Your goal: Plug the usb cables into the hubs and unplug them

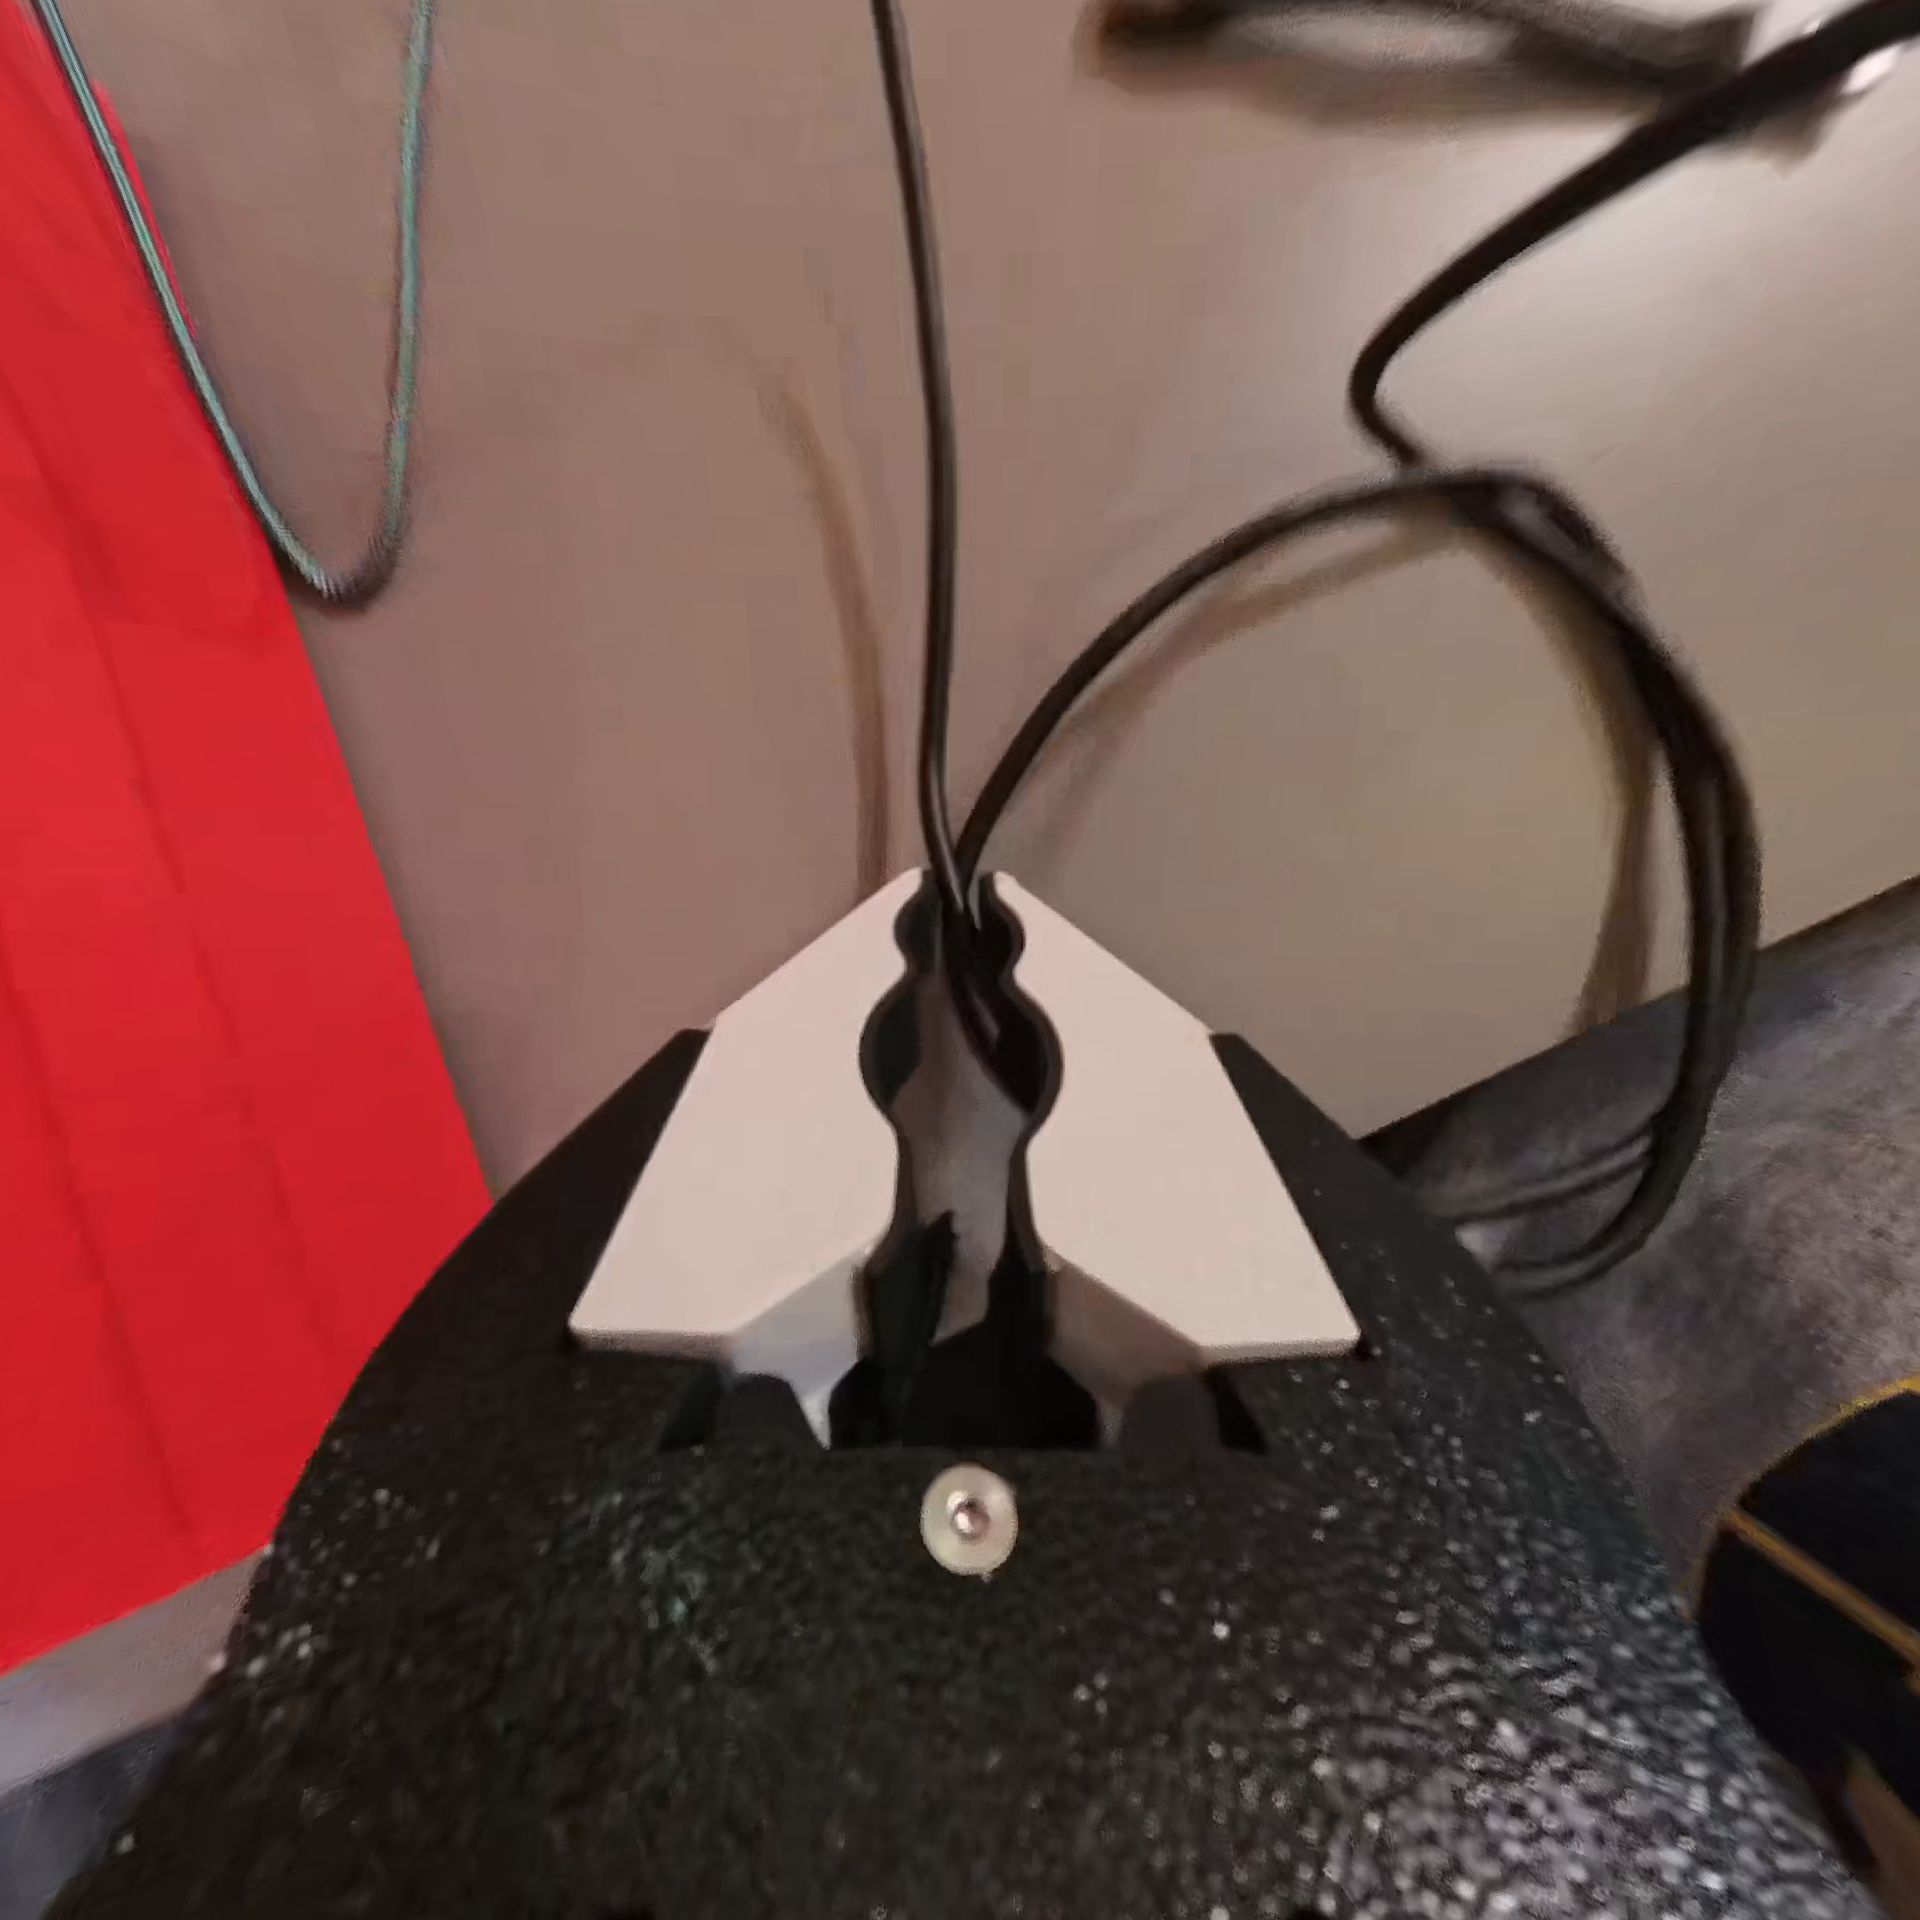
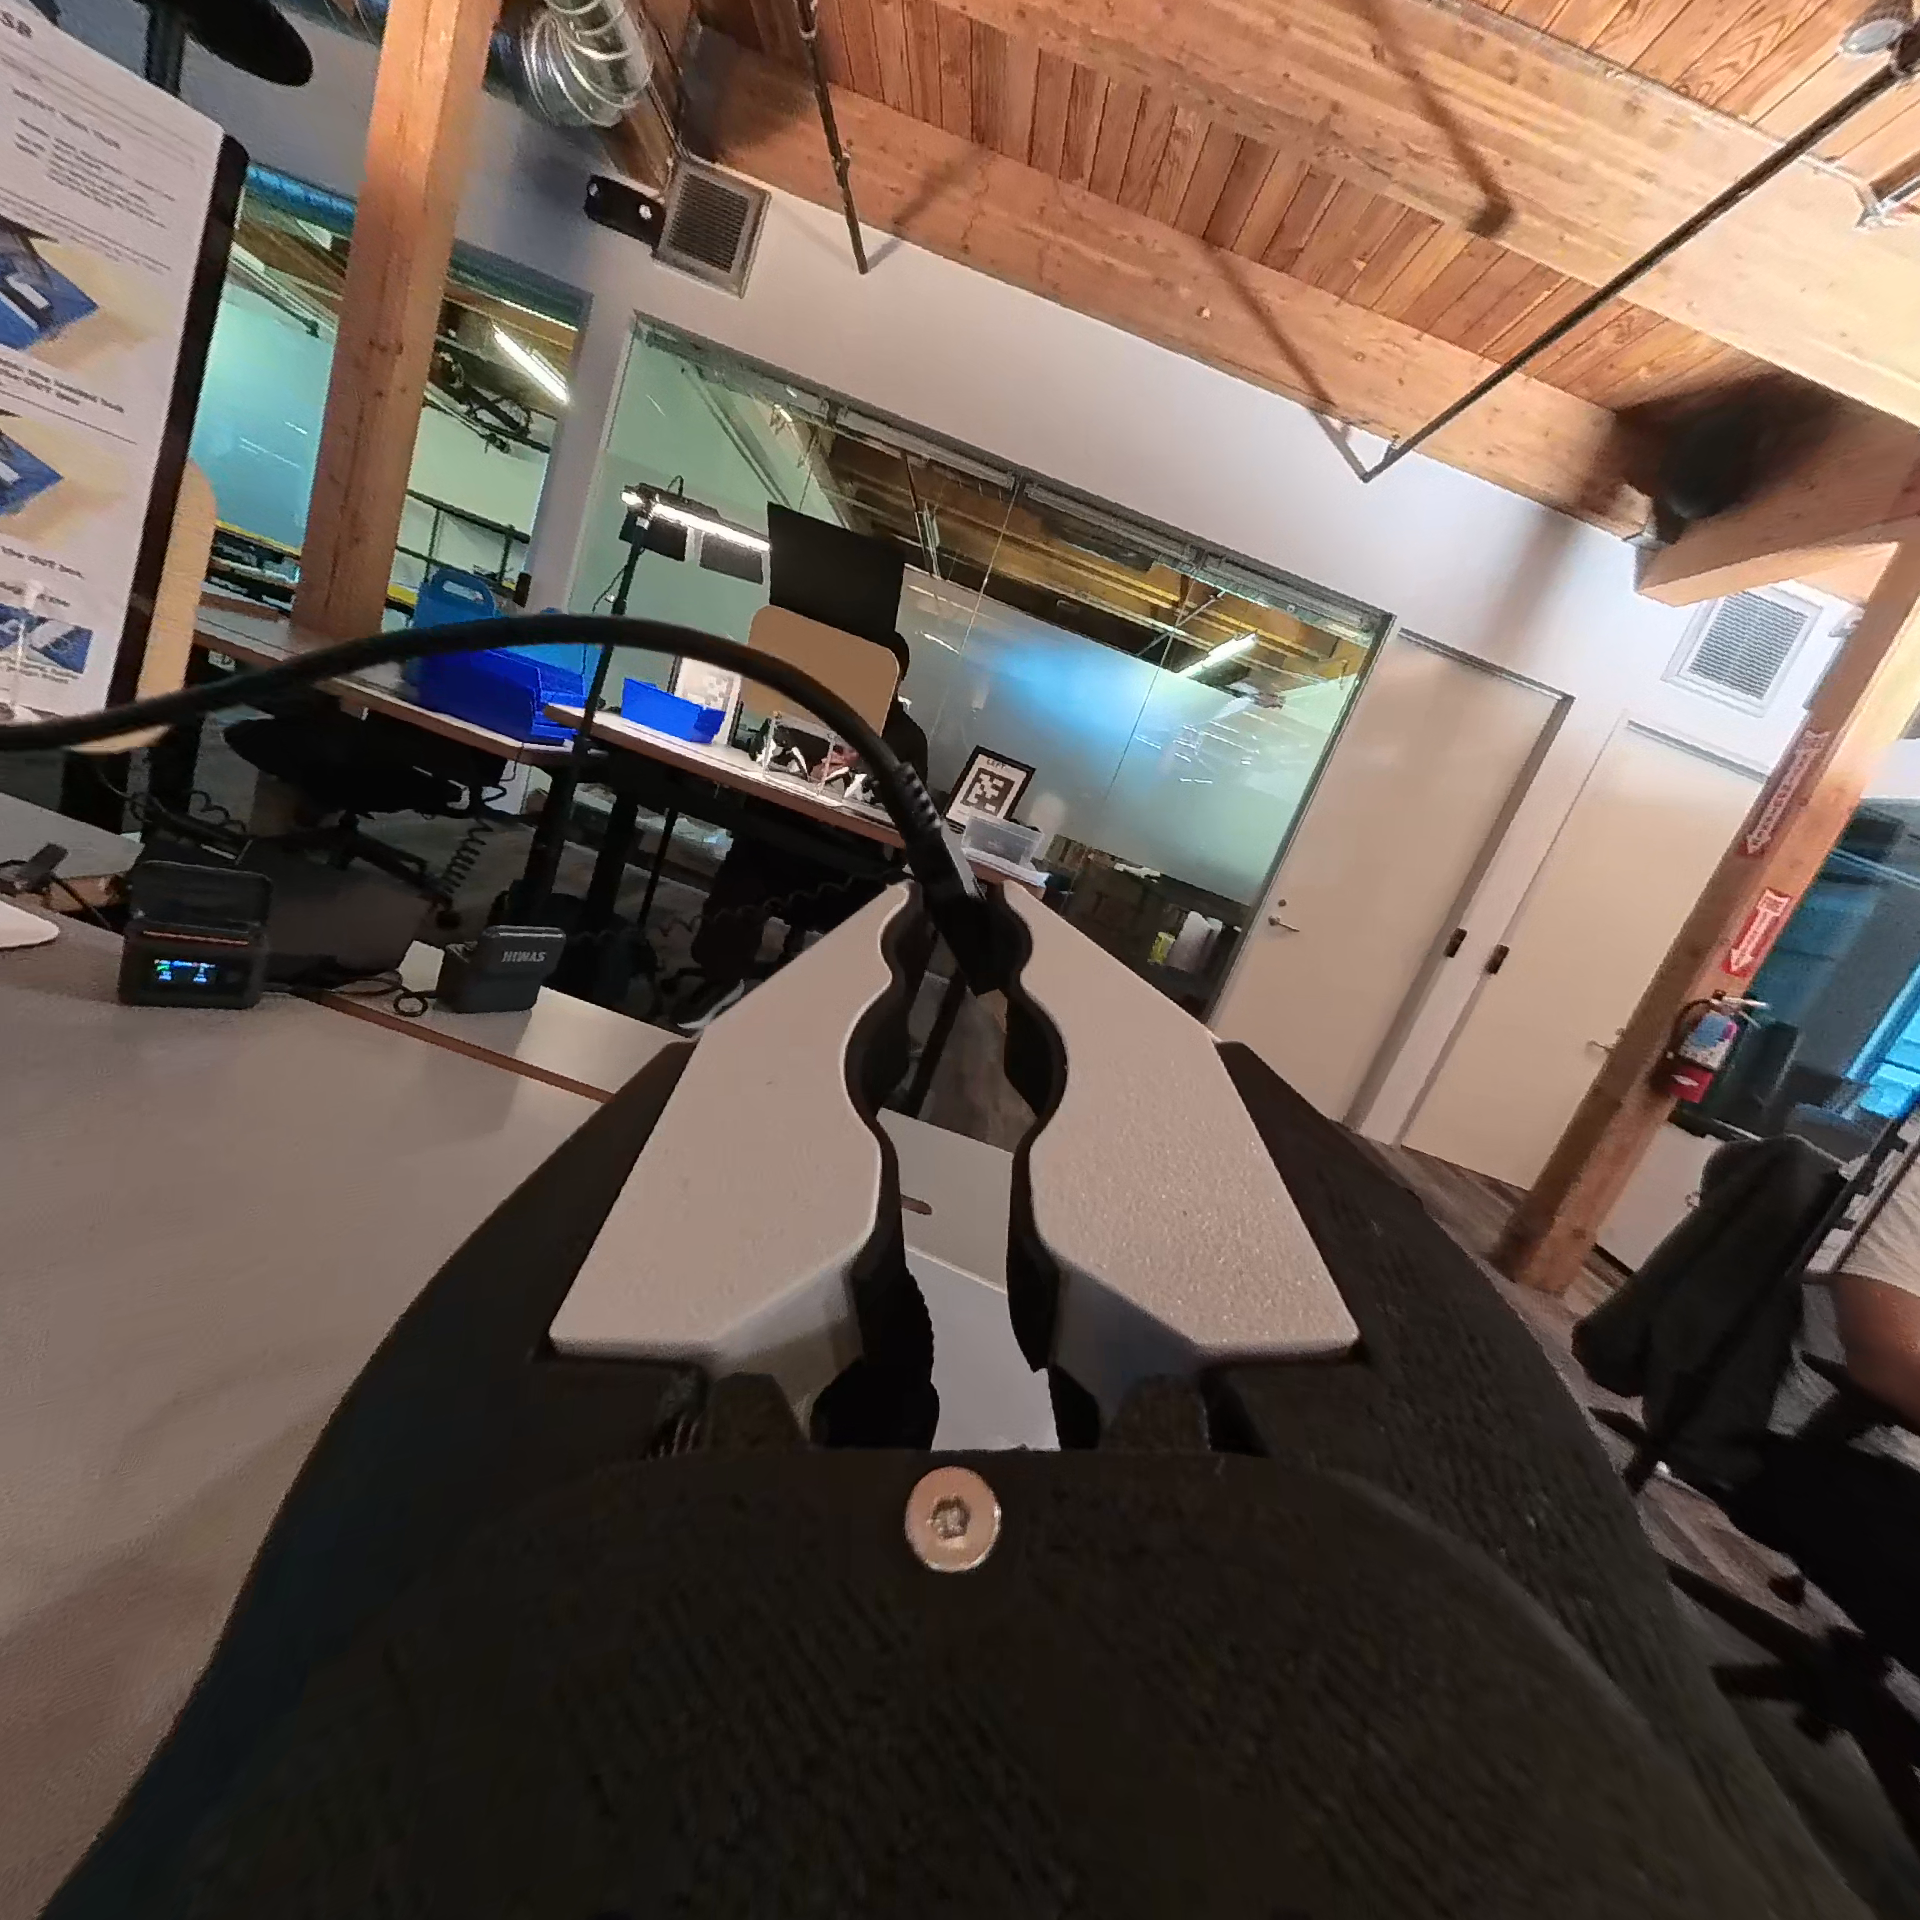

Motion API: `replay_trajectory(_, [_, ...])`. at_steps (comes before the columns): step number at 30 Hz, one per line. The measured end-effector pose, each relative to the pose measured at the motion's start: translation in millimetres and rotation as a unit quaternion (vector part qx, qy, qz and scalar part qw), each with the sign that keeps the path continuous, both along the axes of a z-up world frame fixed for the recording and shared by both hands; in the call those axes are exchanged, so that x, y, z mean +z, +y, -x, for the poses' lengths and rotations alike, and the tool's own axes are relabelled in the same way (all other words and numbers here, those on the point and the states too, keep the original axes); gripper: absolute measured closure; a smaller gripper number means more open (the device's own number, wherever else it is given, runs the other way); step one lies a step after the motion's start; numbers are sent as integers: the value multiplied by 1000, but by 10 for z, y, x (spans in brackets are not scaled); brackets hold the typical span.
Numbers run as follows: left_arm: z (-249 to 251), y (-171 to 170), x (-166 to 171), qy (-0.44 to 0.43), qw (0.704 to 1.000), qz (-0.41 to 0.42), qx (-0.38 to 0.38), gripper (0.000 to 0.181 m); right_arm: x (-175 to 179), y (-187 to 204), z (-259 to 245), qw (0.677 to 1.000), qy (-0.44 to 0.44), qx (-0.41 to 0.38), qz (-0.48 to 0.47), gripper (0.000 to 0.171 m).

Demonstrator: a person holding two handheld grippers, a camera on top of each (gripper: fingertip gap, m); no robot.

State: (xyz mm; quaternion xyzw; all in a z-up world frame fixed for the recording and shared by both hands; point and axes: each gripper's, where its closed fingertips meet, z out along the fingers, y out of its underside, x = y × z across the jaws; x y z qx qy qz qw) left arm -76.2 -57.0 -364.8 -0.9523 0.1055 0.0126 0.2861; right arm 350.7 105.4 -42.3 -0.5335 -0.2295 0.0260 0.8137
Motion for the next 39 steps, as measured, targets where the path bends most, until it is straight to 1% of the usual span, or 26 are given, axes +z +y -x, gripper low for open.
replay_trajectory(1, [-73, 59, 81, 2, 1000, -25, -17, 178, 2, -4, -2, 1000, 1, 2, 0, 162])
replay_trajectory(4, [-429, 211, 344, -12, 991, -97, -93, 178, 7, -15, 9, 1000, 5, 9, -1, 162])
replay_trajectory(7, [-871, 277, 553, -53, 972, -147, -173, 179, 1, -16, 44, 1000, 5, 18, 0, 162])
replay_trajectory(9, [-1182, 272, 695, -73, 952, -182, -237, 179, -11, -10, 70, 1000, 3, 21, 2, 162])
replay_trajectory(12, [-1488, 277, 857, -48, 923, -228, -305, 179, -26, -2, 103, 1000, 0, 26, 5, 163])
replay_trajectory(14, [-1542, 333, 974, -8, 913, -255, -318, 179, -34, 3, 122, 1000, 0, 30, 6, 163])
replay_trajectory(16, [-1409, 459, 1195, 29, 911, -283, -298, 179, -41, 8, 135, 999, 0, 33, 8, 163])
replay_trajectory(17, [-1302, 529, 1350, 37, 911, -297, -283, 179, -43, 9, 140, 999, 1, 35, 8, 163])
replay_trajectory(19, [-1037, 681, 1795, 47, 904, -342, -252, 179, -40, 1, 155, 999, 4, 41, 8, 164])
replay_trajectory(22, [-611, 923, 2621, 75, 883, -410, -216, 179, -33, -15, 195, 998, 8, 54, 7, 164])
replay_trajectory(23, [-518, 995, 2892, 80, 876, -425, -215, 179, -35, -19, 215, 998, 7, 58, 7, 164])
replay_trajectory(25, [-426, 1125, 3401, 89, 861, -450, -221, 179, -46, -19, 254, 998, 2, 61, 9, 164])
replay_trajectory(27, [-381, 1274, 3812, 115, 852, -458, -228, 179, -63, -15, 302, 998, -5, 63, 11, 164])
replay_trajectory(30, [-419, 1457, 4283, 158, 842, -457, -242, 179, -90, -8, 373, 998, -15, 66, 15, 164])
replay_trajectory(32, [-525, 1524, 4540, 167, 833, -461, -257, 178, -106, -3, 416, 997, -20, 70, 17, 164])
replay_trajectory(34, [-628, 1603, 4699, 159, 834, -454, -270, 178, -115, -11, 475, 996, -20, 81, 19, 164])
replay_trajectory(35, [-691, 1652, 4705, 141, 841, -438, -284, 178, -123, -19, 518, 995, -20, 90, 22, 165])
replay_trajectory(37, [-824, 1773, 4626, 85, 858, -400, -312, 178, -147, -30, 624, 994, -22, 108, 28, 164])
replay_trajectory(39, [-899, 1936, 4441, 31, 875, -356, -326, 178, -181, -48, 772, 991, -26, 130, 37, 164])
